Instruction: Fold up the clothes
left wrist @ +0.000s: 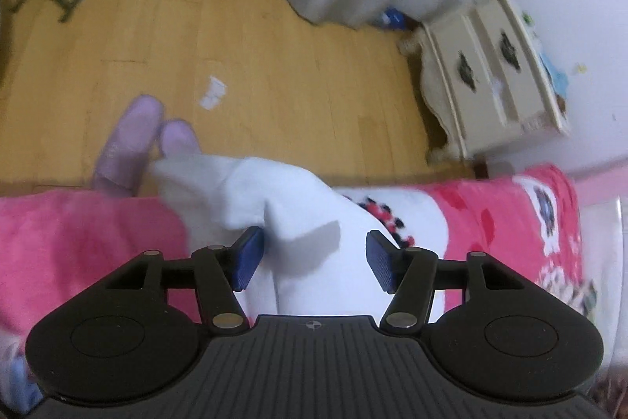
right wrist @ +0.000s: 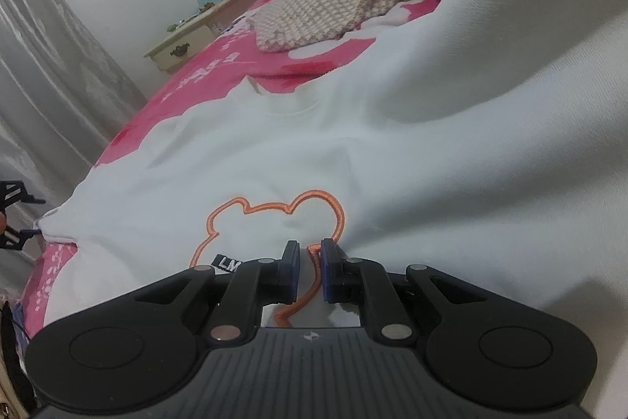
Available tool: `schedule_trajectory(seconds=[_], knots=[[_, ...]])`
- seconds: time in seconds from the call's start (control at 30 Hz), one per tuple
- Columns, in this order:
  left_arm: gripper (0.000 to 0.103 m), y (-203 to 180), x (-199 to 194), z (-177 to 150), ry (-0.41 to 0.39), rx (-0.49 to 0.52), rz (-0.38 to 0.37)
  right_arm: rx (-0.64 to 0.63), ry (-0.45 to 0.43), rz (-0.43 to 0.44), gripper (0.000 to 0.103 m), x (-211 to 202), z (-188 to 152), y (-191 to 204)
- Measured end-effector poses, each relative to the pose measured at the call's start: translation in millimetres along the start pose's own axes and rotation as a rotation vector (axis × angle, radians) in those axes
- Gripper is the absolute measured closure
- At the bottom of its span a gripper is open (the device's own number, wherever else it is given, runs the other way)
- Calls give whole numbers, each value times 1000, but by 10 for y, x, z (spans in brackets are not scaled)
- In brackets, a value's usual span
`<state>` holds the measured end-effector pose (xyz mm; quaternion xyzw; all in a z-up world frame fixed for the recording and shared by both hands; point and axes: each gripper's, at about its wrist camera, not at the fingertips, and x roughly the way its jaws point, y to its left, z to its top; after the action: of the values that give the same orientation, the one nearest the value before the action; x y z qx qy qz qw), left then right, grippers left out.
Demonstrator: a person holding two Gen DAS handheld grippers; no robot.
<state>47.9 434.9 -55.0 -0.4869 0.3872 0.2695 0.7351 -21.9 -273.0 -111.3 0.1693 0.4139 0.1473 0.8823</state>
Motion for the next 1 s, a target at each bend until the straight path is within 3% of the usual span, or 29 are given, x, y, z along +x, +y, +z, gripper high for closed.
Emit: schedule_trajectory(seconds=[0.07,0.1,0.13,0.2,0.33,0.37,0.4,0.47,0.57,0.63,0.7,0.8,0.87,0.93,1.0], knots=[[61,-34,60,-8,-26,28,40,1,1,-7,92,3,4,14],[74,-58,62,-21,-42,34,52,2,0,-10,92,5,4,18],[95,-79,55,-36,-58,42,61,2,-1,-11,92,8,2,20],[98,-156,-54,-93,-107,74,32,3,-3,-8,92,9,-4,16],[98,-409,-694,-371,-304,301,-278,9,-5,1,92,17,-5,0],[98,-434,-817,-429,-336,348,-305,10,-5,3,92,19,-5,-1],[98,-441,-872,-459,-349,375,-284,12,-6,5,92,22,-7,-5],[95,-381,-774,-431,-335,377,-150,16,-9,12,92,28,-10,-17],[87,-79,-327,-254,-252,245,113,22,-10,20,92,30,-7,-35],[85,184,-68,-153,-194,115,245,21,-8,21,92,34,0,-31],[84,363,-51,-141,-227,7,283,16,-5,18,92,38,11,-23],[69,363,-217,-134,-354,11,335,6,-1,21,92,39,26,-28],[68,329,-354,-100,-431,21,344,5,-1,27,92,41,29,-44],[68,293,-451,-122,-453,15,304,4,0,33,92,43,32,-60],[68,176,-470,-233,-410,74,221,-2,0,34,92,47,37,-59]])
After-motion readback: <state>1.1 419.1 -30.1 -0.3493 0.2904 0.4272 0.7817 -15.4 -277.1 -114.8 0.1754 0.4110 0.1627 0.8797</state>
